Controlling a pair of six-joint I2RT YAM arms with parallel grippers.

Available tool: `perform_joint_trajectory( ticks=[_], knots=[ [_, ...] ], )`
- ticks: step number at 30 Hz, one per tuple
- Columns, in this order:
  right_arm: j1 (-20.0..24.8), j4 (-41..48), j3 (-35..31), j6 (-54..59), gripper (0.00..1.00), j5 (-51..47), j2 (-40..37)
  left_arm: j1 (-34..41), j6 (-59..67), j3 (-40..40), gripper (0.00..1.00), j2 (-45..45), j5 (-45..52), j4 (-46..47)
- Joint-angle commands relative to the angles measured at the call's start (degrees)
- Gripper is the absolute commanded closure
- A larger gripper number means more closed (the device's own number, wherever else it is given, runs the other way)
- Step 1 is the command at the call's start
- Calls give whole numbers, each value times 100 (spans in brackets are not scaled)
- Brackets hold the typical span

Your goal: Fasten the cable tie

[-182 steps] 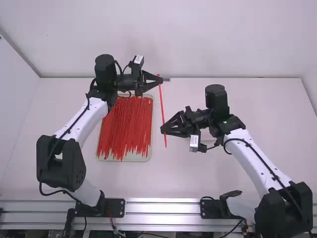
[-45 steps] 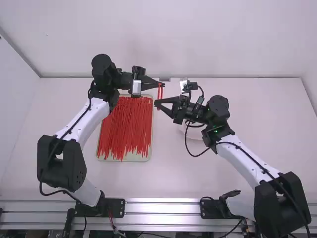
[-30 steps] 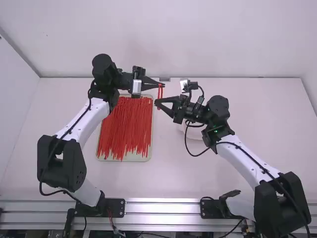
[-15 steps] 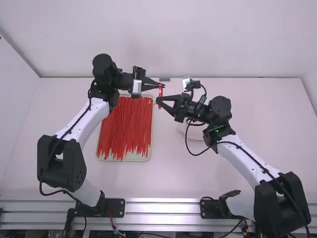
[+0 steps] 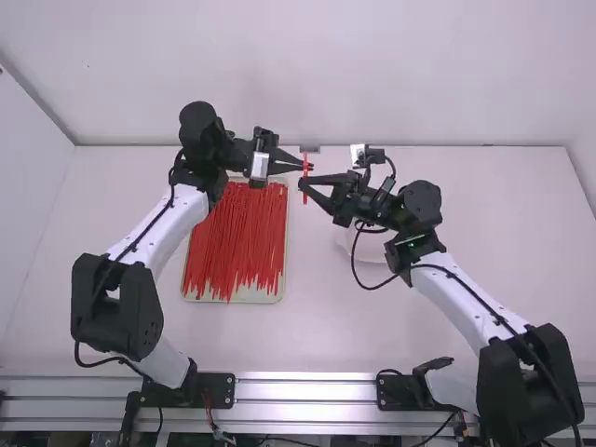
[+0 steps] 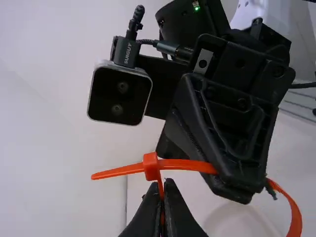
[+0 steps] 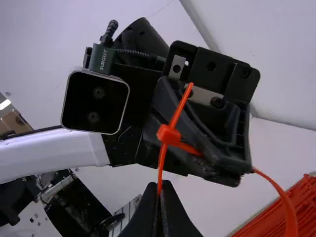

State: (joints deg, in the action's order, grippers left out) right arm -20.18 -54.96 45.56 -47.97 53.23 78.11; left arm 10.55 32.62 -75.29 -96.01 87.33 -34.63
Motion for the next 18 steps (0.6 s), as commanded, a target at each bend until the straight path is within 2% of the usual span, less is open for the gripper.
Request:
perform_joint_trajectory(
  ticks=[1, 11, 18],
  knots=[
    [164, -57, 61, -24, 100, -227, 13, 105, 44, -127, 98, 22, 240, -33],
    [258, -46, 212, -24, 100, -184, 13, 409, 144, -125, 98, 20, 240, 142],
    [411, -136, 216, -26, 100, -210, 13, 402, 1235, -125, 98, 22, 243, 1154]
  ],
)
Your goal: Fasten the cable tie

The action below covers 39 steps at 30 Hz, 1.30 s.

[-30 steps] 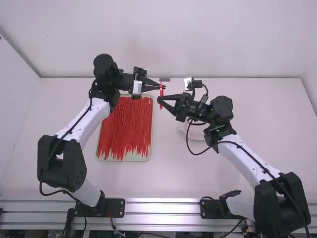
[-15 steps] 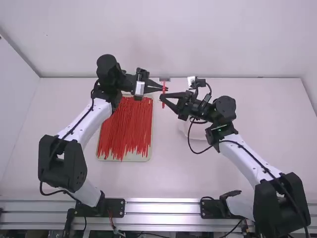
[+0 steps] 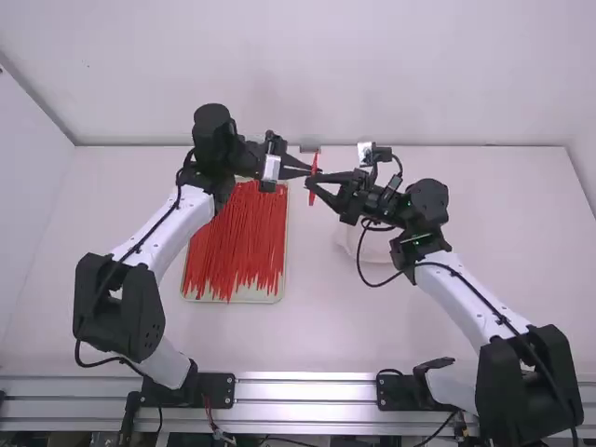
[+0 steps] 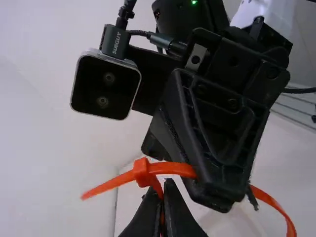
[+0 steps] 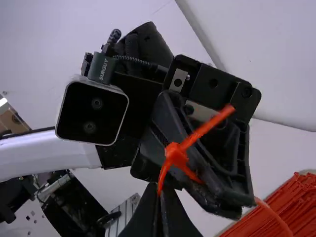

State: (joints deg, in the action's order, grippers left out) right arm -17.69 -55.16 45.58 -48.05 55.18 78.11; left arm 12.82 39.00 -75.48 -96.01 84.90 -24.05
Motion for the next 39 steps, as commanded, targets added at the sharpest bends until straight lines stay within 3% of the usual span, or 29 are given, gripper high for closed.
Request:
perform_joint_trajectory(
  ticks=[1, 5, 12, 14, 16, 17, 28, 39],
  knots=[
    [179, -157, 214, -20, 100, -398, 13, 177, 785, -105, 98, 20, 487, 260],
    [199, -149, 293, -98, 100, -385, 17, 177, 1436, -105, 98, 20, 490, 822],
    [201, -52, 321, -31, 99, -247, 17, 157, 1445, -105, 98, 20, 448, 931],
    [208, 9, 321, 7, 75, -17, 17, 142, 1443, -105, 98, 22, 420, 1038],
    [251, -11, 321, -24, 60, 227, 17, 136, 1445, -105, 98, 22, 420, 1110],
    [289, -22, 321, -107, 59, 328, 17, 116, 1445, -105, 98, 22, 424, 1152],
    [612, -39, 321, -468, 58, 745, 13, 131, 1458, -105, 98, 22, 503, 1390],
    [544, -472, 321, -723, 56, 780, 13, 328, 1467, -105, 98, 22, 485, 1458]
  ],
)
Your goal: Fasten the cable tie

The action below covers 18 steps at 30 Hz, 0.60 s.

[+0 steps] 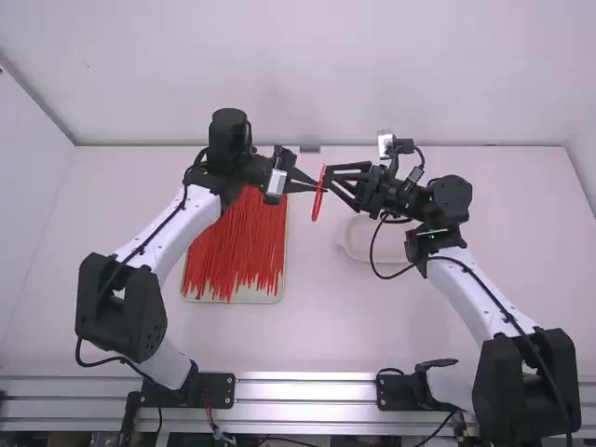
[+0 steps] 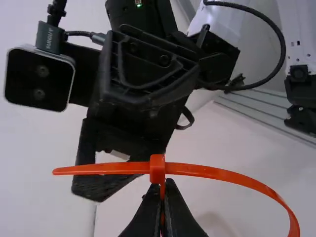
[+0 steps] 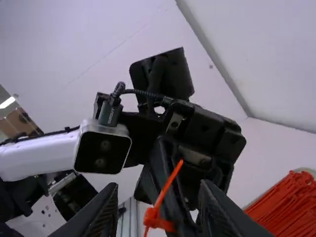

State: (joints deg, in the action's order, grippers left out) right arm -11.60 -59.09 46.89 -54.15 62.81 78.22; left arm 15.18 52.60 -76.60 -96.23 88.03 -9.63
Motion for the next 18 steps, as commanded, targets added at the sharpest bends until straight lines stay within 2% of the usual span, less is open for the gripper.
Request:
perform_joint_trajectory(
  ticks=[1, 8, 11, 12, 13, 14, 18],
  knots=[
    [-79, -79, 190, -111, 57, 17, 2, 98, 105, 7, 98, 44, 166, 15],
    [-166, -90, 190, -96, 58, 9, 2, 205, 127, 7, 98, 44, 175, -46],
    [-157, -94, 190, -144, 69, 28, 2, 214, 125, 7, 98, 42, 125, -46],
    [-157, -96, 190, -155, 78, 28, 2, 195, 122, 7, 98, 42, 125, -42],
    [-160, -103, 190, -149, 97, 42, 2, 203, 114, 7, 98, 44, 131, -33],
    [-160, -98, 190, -131, 100, 55, 2, 225, 98, 7, 98, 44, 129, -24],
    [-157, -94, 190, 4, 100, 199, 2, 175, 83, 7, 98, 44, 125, 63]
  ],
)
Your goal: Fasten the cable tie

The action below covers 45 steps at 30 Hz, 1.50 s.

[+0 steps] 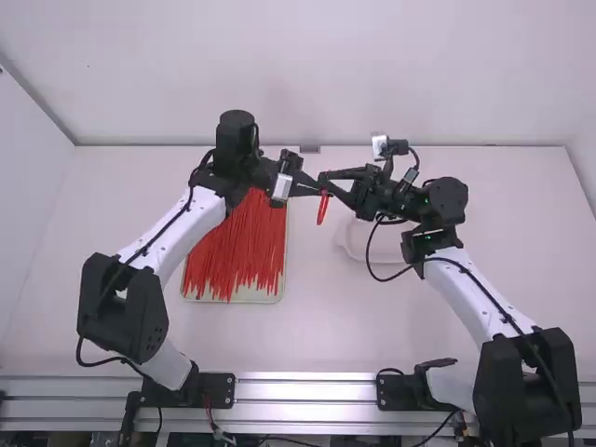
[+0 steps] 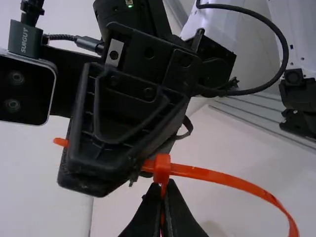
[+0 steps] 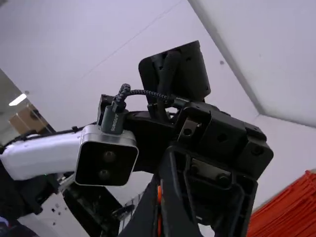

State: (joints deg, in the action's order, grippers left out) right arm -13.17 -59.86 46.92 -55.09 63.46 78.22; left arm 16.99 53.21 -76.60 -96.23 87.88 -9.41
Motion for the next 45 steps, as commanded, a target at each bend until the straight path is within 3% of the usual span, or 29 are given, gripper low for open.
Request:
perform_joint_trajectory(
  ticks=[1, 14, 27, 37, 45],
  knots=[
    [-2, -13, 188, 103, 100, 136, 2, -9, 24, 7, 98, 44, 125, 68],
    [15, 0, 188, 153, 100, 170, 2, 26, 450, 7, 98, 42, -48, 1012],
    [17, -153, 188, 153, 100, 212, 2, 26, 2420, 188, 98, 42, -774, 3633],
    [168, -254, 188, 131, 100, 170, 0, 26, 3346, 1327, 98, 42, -800, 3683],
    [168, -341, 188, 111, 100, 101, 0, 26, 3320, 2004, 98, 44, -776, 3241]
  ],
)
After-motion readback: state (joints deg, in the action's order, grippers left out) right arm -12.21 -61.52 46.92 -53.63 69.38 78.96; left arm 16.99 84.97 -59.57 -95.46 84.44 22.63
